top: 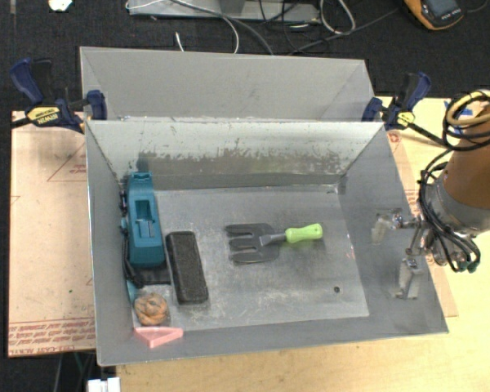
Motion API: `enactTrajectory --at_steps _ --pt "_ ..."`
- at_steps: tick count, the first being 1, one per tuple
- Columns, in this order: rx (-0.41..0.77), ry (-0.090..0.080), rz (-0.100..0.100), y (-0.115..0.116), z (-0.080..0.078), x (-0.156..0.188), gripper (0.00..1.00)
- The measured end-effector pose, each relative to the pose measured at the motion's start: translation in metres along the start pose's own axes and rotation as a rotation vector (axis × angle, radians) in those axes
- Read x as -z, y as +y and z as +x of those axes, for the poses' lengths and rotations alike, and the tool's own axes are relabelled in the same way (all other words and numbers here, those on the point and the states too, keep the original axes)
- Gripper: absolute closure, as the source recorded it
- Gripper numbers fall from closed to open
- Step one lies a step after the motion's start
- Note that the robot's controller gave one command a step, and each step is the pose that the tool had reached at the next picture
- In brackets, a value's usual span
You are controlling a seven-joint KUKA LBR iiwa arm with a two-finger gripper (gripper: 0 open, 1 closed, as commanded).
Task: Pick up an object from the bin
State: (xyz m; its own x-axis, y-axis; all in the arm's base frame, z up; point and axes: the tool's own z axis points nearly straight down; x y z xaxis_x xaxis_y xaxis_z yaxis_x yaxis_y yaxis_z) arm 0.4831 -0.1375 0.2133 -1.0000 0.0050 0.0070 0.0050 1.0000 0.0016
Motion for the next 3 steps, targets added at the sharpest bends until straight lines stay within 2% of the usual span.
enactTrajectory --at_steps 1,2,3 --pt "0.005 -0.008 0.002 0.001 -0.002 0.004 0.0" --pt "-0.099 -0.011 0.0 0.052 -0.001 -0.054 0.0" --pt "0.1 -0.012 0.004 0.071 -0.005 -0.079 0.0"
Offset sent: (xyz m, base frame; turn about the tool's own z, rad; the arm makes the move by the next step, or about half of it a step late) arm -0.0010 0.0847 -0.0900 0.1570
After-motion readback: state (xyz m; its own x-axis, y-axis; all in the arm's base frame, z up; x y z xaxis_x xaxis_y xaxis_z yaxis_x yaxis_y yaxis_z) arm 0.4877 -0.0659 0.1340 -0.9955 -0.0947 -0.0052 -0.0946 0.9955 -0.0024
